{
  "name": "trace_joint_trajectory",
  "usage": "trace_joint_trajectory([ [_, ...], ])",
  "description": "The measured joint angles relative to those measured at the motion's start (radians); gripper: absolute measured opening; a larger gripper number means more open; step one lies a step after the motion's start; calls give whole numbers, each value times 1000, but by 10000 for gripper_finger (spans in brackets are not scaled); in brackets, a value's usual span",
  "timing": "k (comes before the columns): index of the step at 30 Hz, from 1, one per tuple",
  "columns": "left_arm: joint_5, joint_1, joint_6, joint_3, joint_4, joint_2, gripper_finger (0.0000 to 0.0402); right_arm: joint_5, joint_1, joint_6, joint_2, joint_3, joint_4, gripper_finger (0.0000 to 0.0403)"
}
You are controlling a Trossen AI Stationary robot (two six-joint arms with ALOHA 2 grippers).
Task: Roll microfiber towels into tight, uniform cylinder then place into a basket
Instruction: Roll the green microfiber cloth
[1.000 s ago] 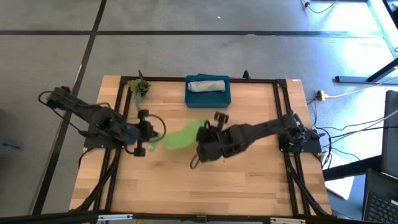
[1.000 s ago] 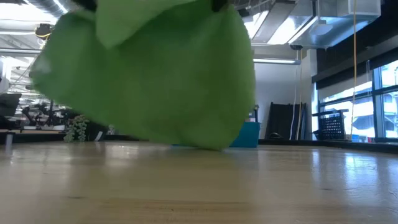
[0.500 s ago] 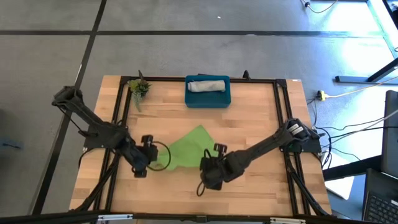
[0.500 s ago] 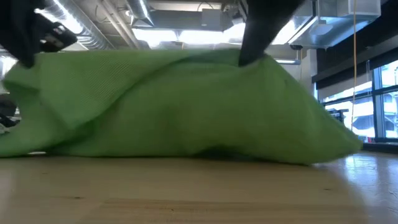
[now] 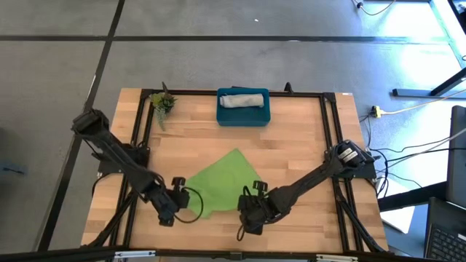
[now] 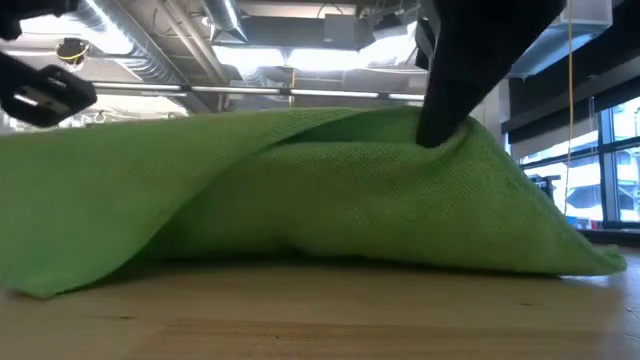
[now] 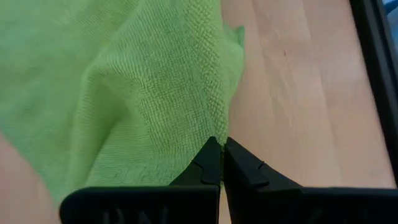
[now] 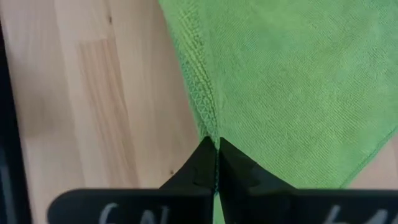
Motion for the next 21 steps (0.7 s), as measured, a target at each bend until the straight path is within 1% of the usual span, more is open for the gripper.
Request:
trace_joint_trajectory([
  [3, 3, -6, -1, 0, 26, 35, 0, -41, -2, 7, 0, 0, 24, 25],
  [6, 5, -6, -21, 0, 29, 57, 0, -138, -11, -42, 0, 0, 58, 34],
  [8, 5, -6, -25, 0, 32, 68, 0, -170, -16, -79, 0, 0, 92, 40],
  [12, 4, -6, -25, 0, 35, 79, 0, -177, -30, -96, 0, 0, 155, 66],
  [16, -1, -3, -25, 0, 36, 79, 0, -152, -41, -178, 1, 0, 244, 106],
  [19, -2, -3, -34, 0, 37, 79, 0, -137, -42, -288, 19, 0, 382, 130],
  [21, -3, -3, -45, 0, 40, 79, 0, -133, -42, -376, 48, 1, 503, 140],
])
